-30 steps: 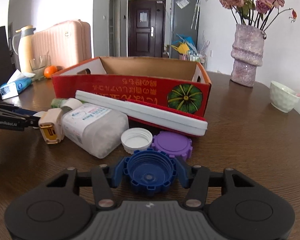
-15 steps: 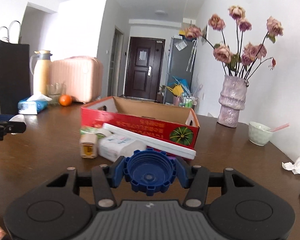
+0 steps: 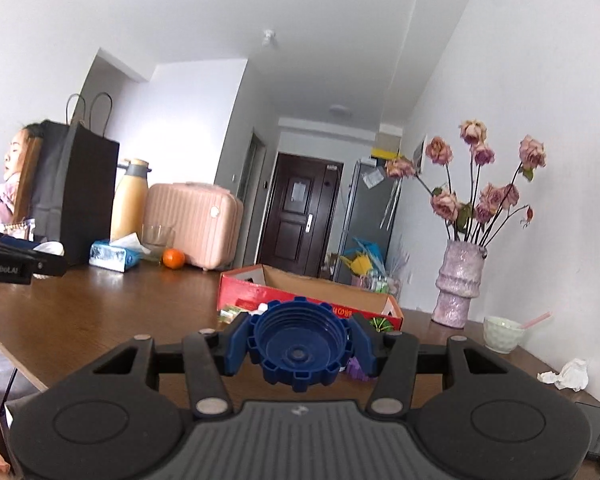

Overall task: Organize rigid objects
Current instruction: 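Carry both caps over the red box and open both tools to drop them, then withdraw both tools from the box back toward the remaining items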

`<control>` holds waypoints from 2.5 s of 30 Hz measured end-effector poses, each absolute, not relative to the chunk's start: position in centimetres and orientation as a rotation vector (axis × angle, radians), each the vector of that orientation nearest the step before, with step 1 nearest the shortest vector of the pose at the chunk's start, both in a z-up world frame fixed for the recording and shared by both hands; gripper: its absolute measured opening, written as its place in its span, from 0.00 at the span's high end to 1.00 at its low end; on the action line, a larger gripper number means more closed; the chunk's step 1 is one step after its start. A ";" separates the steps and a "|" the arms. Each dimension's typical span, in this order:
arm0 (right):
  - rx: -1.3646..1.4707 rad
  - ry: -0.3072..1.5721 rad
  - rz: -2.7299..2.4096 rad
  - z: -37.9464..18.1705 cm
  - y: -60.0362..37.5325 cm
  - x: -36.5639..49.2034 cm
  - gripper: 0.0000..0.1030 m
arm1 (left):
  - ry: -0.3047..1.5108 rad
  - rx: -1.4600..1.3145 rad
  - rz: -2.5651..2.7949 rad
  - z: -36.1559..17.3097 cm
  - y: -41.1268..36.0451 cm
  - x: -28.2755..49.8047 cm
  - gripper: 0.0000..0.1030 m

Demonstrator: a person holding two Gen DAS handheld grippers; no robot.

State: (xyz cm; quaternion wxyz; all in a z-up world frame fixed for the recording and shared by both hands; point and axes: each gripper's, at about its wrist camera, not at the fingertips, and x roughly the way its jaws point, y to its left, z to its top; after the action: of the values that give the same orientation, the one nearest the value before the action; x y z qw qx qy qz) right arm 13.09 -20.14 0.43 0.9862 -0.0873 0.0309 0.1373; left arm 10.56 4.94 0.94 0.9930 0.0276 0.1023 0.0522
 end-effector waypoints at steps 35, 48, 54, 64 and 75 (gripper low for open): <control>0.097 0.314 0.492 8.9 -28.8 49.4 0.49 | 0.404 -0.114 -0.110 7.5 5.9 53.3 0.60; -0.279 0.743 0.398 2.0 -20.7 70.5 0.49 | 0.742 0.067 -0.194 1.0 3.1 68.7 0.59; -0.539 0.768 0.326 -0.5 -15.7 72.2 0.32 | 0.700 0.079 -0.206 2.3 4.0 68.0 0.46; -0.452 0.672 0.315 8.3 -17.6 66.8 0.19 | 0.609 0.089 -0.207 11.4 5.4 61.1 0.15; -0.422 0.417 0.292 21.1 -21.7 51.8 0.09 | 0.367 0.107 -0.127 20.1 4.4 45.4 0.00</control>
State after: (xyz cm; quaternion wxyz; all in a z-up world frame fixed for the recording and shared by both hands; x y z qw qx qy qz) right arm 51.77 -21.69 21.07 0.9459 -0.2072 0.2045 0.1435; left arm 45.43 4.36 20.10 0.9798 0.0531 0.1825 -0.0630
